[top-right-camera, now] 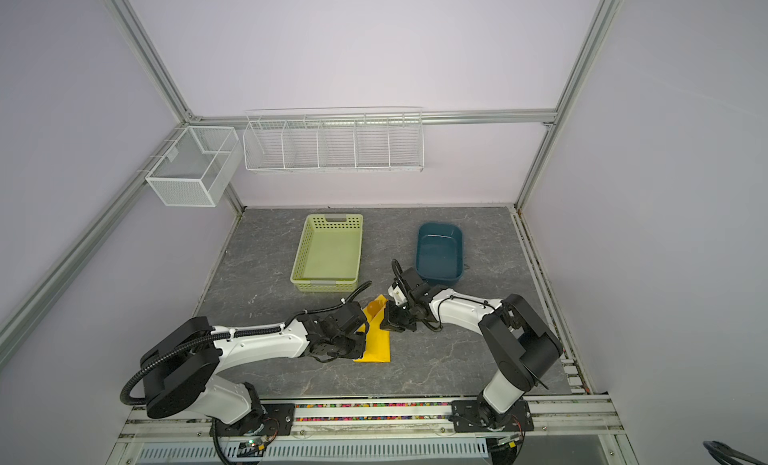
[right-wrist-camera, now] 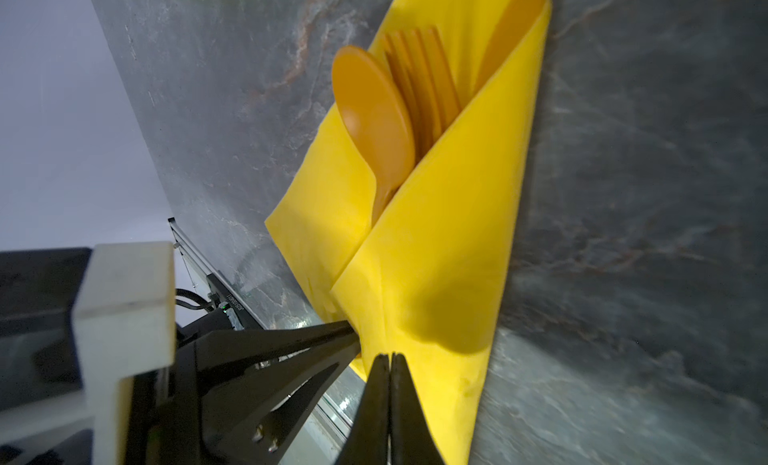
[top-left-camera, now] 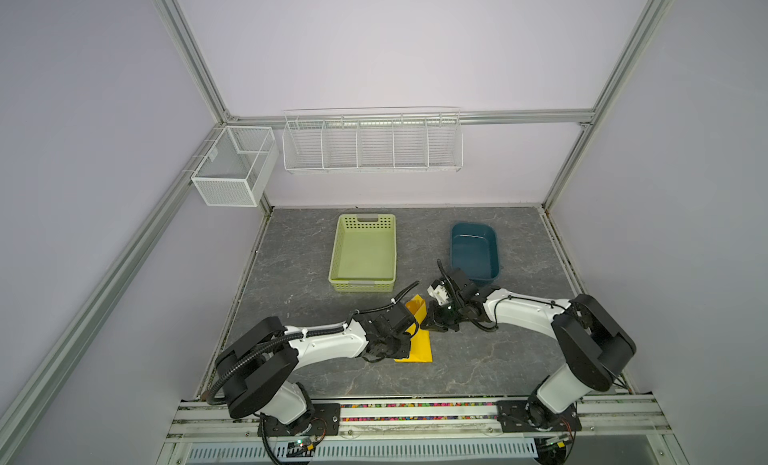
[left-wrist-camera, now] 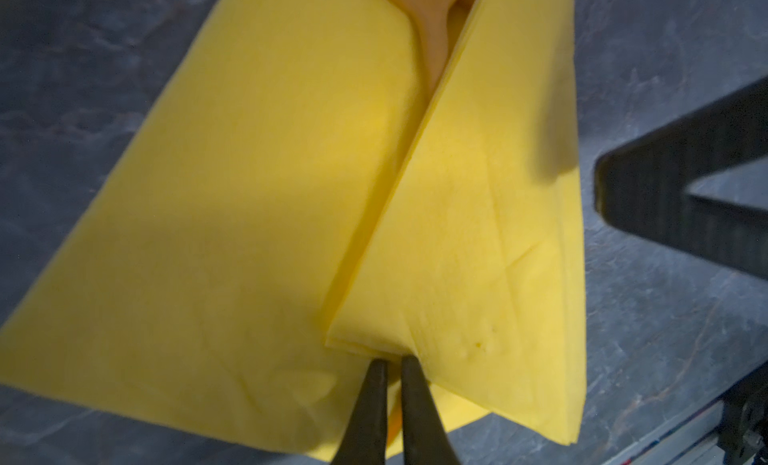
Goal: Place the utensils on the paper napkin and roll it up
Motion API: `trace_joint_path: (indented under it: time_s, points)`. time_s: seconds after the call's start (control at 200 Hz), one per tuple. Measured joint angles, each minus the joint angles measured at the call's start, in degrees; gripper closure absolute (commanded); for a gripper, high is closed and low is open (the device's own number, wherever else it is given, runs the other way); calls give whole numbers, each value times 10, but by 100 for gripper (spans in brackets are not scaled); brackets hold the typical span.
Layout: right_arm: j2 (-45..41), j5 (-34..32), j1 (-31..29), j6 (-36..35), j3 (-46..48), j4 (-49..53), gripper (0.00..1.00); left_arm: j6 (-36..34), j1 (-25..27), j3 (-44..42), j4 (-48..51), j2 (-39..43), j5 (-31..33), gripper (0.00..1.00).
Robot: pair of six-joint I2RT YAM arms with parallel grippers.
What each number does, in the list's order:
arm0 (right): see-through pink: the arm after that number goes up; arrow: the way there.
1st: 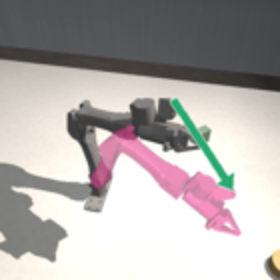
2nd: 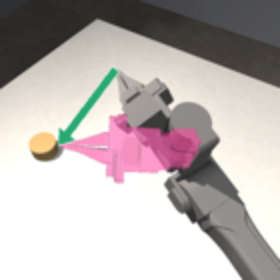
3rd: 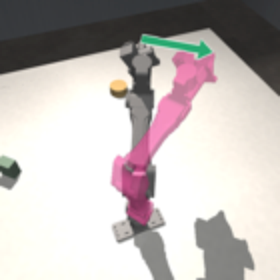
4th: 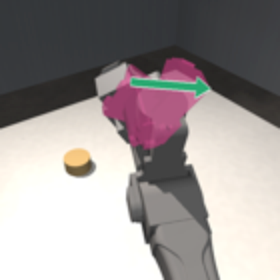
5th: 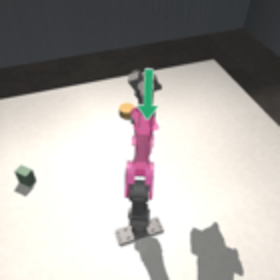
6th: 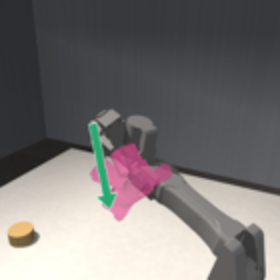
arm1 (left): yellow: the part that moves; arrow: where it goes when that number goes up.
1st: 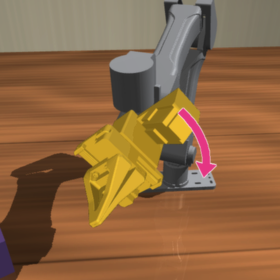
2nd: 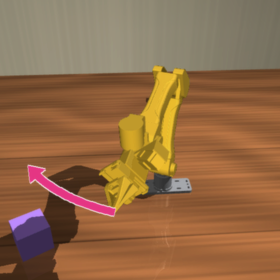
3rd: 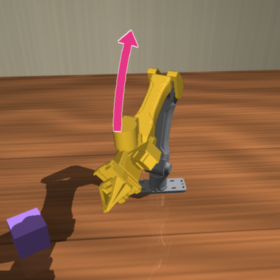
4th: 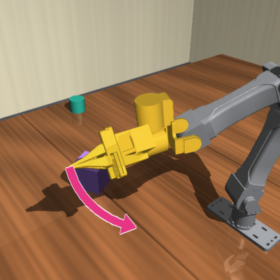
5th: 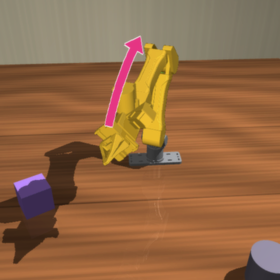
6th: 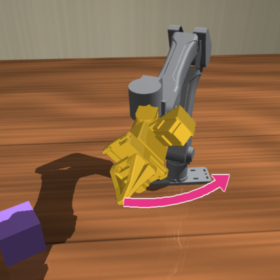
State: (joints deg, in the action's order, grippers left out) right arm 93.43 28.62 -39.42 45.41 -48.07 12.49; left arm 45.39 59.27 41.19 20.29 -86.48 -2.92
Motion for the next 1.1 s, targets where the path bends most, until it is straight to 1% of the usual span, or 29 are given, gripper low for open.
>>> trace_joint_path:
  time_s: [0.18, 0.46, 0.6, 0.83, 1.1]
  points:
    - [0, 26, -22, 0, 17, -10, 93, 0, 0, 0, 0, 0, 1, 90]
    - [10, 28, -38, 5, 56, -23, 94, 0, 0, 3, 7, 0, 1, 89]
    - [20, 36, -42, 9, 58, -42, 94, 0, 0, 11, 22, 4, 0, 88]
    - [22, 37, -46, 11, 58, -52, 93, 3, 0, 23, 17, 14, -17, 88]
    - [22, 36, -46, 11, 57, -50, 92, 6, 0, 23, 32, 14, -5, 87]
